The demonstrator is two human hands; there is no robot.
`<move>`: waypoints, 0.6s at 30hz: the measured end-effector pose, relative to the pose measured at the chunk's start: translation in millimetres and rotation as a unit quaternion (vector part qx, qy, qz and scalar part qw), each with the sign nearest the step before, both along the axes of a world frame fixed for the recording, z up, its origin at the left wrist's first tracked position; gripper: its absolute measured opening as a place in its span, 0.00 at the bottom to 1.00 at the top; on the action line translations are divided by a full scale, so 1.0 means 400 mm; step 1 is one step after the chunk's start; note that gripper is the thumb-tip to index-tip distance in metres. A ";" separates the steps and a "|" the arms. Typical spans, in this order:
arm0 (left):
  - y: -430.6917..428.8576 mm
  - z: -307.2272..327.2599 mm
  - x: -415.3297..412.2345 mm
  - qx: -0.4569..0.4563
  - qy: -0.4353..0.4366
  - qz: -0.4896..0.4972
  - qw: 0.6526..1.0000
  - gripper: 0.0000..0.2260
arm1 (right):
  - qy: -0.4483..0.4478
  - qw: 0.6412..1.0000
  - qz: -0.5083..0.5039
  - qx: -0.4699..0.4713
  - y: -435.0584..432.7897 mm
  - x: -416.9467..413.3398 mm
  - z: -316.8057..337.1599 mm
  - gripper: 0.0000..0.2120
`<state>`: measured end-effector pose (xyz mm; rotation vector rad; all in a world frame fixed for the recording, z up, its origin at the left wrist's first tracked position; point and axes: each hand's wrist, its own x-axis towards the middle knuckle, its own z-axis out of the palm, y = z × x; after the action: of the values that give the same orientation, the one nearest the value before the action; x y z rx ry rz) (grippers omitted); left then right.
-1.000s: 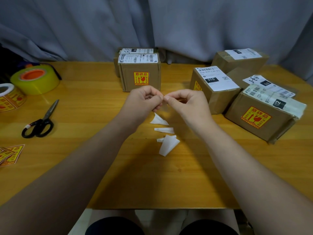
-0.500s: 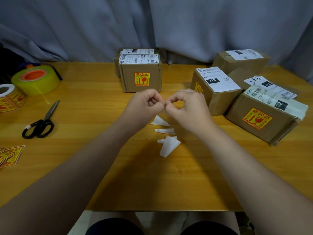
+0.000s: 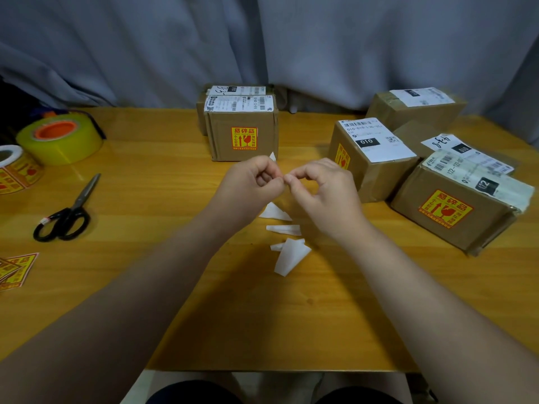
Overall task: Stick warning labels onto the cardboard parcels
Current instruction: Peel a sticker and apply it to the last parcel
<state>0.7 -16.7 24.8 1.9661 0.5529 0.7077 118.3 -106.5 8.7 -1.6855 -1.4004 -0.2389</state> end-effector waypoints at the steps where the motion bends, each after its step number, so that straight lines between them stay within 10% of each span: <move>1: 0.000 0.001 0.001 -0.003 -0.003 0.002 1.000 0.08 | -0.002 1.000 -0.001 0.006 0.000 -0.001 -0.001 0.06; 9: 0.005 0.000 0.000 -0.130 -0.054 -0.026 0.990 0.09 | 0.348 0.934 0.079 -0.001 -0.004 -0.012 0.016 0.07; 18: 0.026 0.005 0.012 -0.084 -0.005 -0.053 0.995 0.04 | 0.284 0.956 0.076 -0.029 0.002 0.008 0.015 0.04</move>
<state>5.4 -6.2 26.9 1.8194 0.4821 0.5858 121.7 -105.8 14.9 -1.5182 -1.0941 0.3549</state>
